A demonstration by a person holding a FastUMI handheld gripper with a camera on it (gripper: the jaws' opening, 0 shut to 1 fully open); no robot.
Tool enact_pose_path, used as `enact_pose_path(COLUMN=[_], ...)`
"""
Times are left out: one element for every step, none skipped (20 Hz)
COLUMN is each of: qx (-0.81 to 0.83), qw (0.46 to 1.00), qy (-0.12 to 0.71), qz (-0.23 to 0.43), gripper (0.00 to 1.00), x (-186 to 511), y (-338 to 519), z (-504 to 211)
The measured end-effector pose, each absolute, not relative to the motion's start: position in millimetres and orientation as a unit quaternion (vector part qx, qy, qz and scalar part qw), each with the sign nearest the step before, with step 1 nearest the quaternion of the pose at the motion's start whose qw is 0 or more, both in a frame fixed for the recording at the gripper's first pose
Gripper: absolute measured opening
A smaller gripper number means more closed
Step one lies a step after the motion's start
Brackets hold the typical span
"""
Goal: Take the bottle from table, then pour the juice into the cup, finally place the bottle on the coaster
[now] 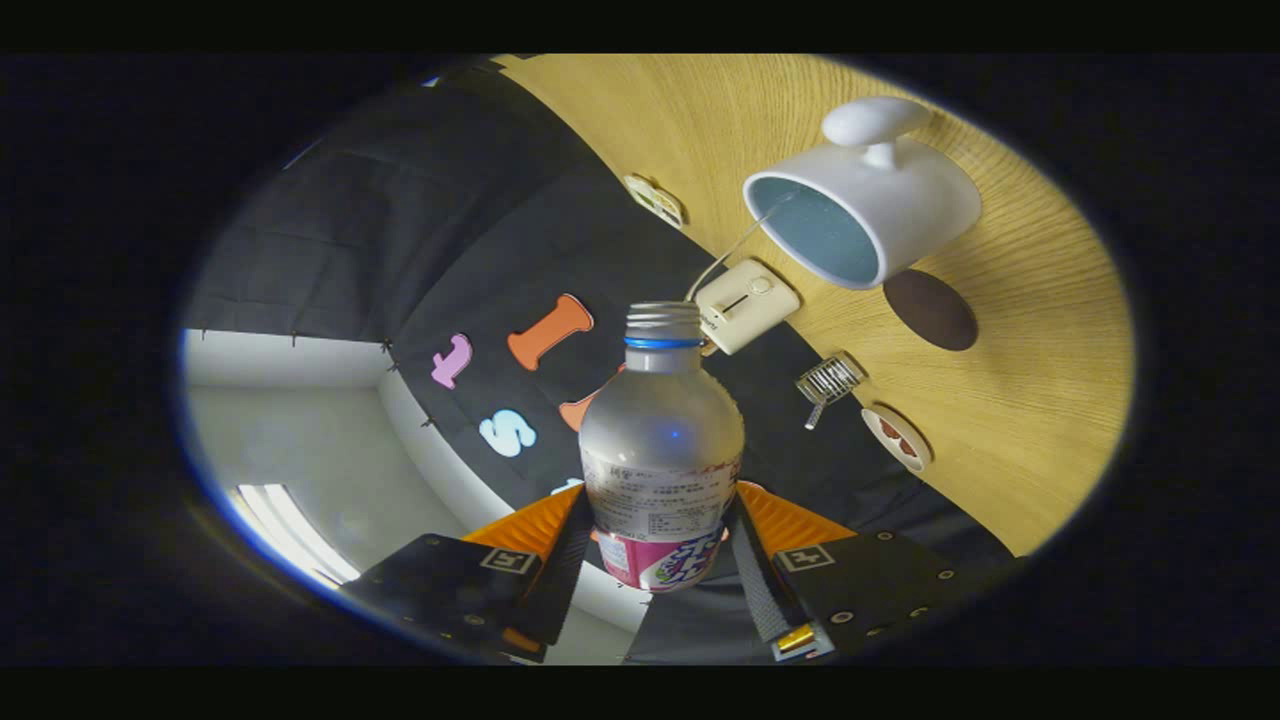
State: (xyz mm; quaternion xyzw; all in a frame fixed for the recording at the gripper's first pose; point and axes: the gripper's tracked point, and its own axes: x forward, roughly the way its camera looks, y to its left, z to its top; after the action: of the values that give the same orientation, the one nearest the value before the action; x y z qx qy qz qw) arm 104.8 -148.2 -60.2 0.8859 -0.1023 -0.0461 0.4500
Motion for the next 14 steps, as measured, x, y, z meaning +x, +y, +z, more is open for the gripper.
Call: enact_pose_path(qx=[0.886, 0.886, 0.886, 0.885, 0.884, 0.884, 0.885, 0.884, 0.882, 0.877, 0.868, 0.855, 0.836, 0.814], qw=[0.451, 0.451, 0.451, 0.453, 0.455, 0.454, 0.453, 0.454, 0.458, 0.468, 0.485, 0.507, 0.536, 0.567], qy=[-0.101, -0.100, -0.097, -0.094, -0.088, -0.085, -0.082, -0.079, -0.073, -0.065, -0.051, -0.035, -0.020, -0.006], qz=[-0.046, -0.047, -0.049, -0.055, -0.060, -0.066, -0.070, -0.075, -0.079, -0.085, -0.094, -0.103, -0.113, -0.124], gripper=[0.72, 0.72, 0.72, 0.72, 0.72, 0.72, 0.72, 0.72, 0.72, 0.72, 0.72, 0.72, 0.72, 0.72], x=[105, 106, 105, 106, 105, 104, 102, 102, 102, 103, 103, 104, 102, 101], y=[-147, -147, -147, -147, -146, -146, -147, -147, -145, -144, -141, -138, -135, -135], z=[-60, -62, -63, -68, -73, -79, -83, -89, -93, -99, -107, -113, -119, -127])
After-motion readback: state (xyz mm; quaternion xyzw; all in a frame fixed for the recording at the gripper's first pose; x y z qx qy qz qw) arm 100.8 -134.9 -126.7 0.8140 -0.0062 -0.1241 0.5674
